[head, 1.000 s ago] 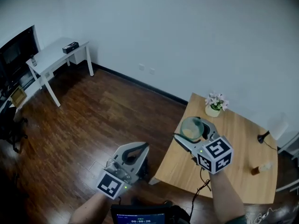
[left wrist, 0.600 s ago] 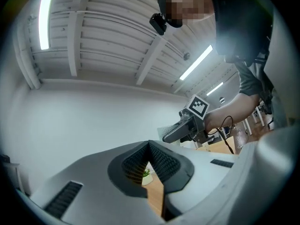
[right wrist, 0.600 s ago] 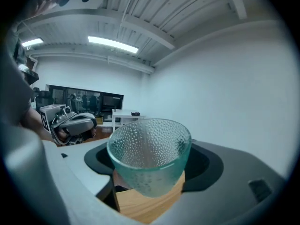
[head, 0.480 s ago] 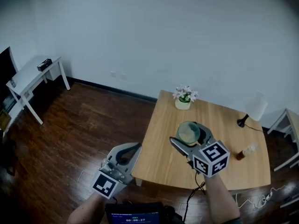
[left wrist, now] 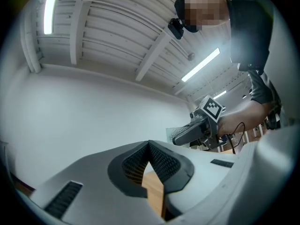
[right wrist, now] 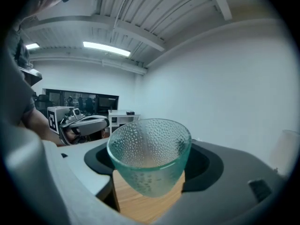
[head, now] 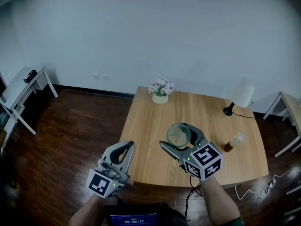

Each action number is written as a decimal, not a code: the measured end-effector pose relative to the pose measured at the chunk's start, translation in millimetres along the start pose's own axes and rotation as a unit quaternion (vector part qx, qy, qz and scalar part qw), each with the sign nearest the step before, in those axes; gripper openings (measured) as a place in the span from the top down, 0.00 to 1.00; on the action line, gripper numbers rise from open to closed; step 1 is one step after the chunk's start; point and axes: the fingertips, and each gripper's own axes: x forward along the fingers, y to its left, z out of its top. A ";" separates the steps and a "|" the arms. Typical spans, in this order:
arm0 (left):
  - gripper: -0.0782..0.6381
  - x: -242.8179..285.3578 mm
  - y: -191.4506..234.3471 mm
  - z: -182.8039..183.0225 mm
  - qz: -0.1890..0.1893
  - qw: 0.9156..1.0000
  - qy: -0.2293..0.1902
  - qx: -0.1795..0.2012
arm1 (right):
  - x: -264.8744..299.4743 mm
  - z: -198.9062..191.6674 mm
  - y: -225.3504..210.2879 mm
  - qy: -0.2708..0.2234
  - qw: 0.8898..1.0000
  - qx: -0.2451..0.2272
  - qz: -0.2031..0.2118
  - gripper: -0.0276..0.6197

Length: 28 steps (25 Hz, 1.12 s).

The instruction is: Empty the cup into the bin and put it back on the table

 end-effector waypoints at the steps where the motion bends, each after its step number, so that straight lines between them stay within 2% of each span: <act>1: 0.90 6.4 -6.1 -5.2 -0.001 1.000 0.006 -0.004 | -2.9 -5.1 -2.3 0.001 1.000 0.001 0.003 0.34; 5: 0.90 23.6 -27.4 -24.6 0.004 0.999 0.024 -0.039 | -8.0 -27.3 0.6 0.008 1.000 0.010 0.023 0.34; 10: 0.90 35.2 -32.4 -45.8 0.015 0.997 0.048 -0.060 | -1.8 -50.9 0.7 0.013 0.999 0.031 0.040 0.34; 15: 0.90 34.4 -29.6 -61.2 -0.005 0.995 0.068 -0.067 | 5.7 -70.5 -0.8 0.016 0.999 0.043 0.020 0.34; 20: 0.90 29.3 -10.2 -84.7 0.003 0.993 0.087 -0.083 | 20.7 -94.9 6.4 0.019 0.998 0.059 0.000 0.34; 28: 0.90 19.9 -7.3 -131.1 0.003 0.986 0.129 -0.106 | 41.6 -148.9 8.8 0.038 0.995 0.085 -0.025 0.34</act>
